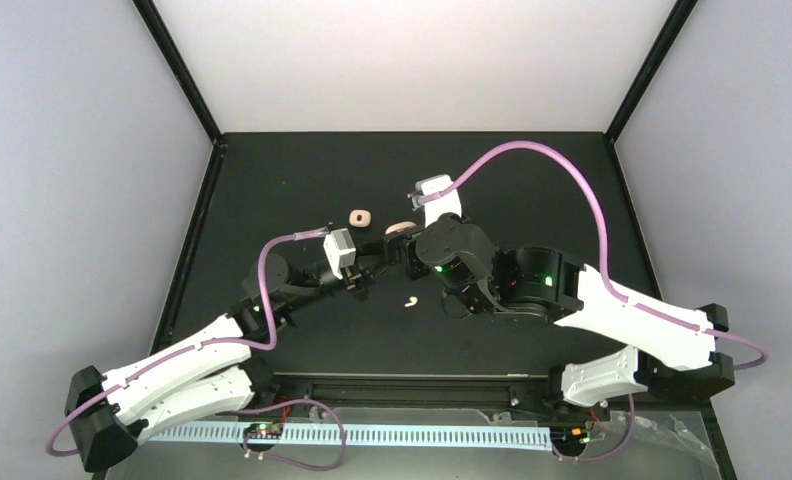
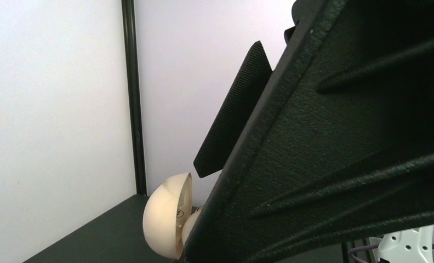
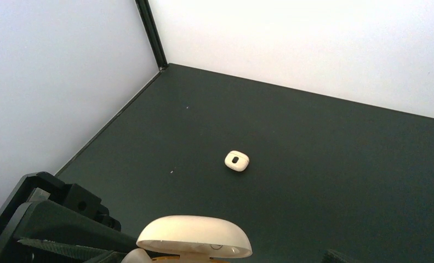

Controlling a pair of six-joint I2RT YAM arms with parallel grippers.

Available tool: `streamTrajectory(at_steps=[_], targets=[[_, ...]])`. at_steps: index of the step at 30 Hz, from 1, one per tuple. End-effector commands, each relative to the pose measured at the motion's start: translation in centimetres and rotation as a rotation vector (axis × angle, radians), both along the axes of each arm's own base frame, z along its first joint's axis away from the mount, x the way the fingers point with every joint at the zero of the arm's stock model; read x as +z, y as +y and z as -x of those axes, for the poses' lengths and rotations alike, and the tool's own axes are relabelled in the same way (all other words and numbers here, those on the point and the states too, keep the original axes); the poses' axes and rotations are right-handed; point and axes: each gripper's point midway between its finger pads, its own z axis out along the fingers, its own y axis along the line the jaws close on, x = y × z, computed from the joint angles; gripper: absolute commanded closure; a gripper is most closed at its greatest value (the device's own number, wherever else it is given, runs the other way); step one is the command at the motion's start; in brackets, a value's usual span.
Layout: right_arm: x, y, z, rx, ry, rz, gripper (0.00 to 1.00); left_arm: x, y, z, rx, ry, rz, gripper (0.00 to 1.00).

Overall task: Insert the wireless bluetooth earbuds into the charging case
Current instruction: Place the earbud in the charging case.

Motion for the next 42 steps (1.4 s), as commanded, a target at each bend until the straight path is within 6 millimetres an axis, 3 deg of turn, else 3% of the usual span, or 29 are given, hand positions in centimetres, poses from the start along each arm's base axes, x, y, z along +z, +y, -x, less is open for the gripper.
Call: streamTrajectory(at_steps=[1,42], targets=[[-0.1,-1.2,-0.1,-0.030,0.006,-0.006,0.04,2.2,0.7,0.6,0.008,-0.046,0.047,0.98],[-0.6,-4.0,-0.3,-0.085,0.008,-0.011,0.04,2.3,1.1,0.7,0.011,-0.038,0.057,0.98]])
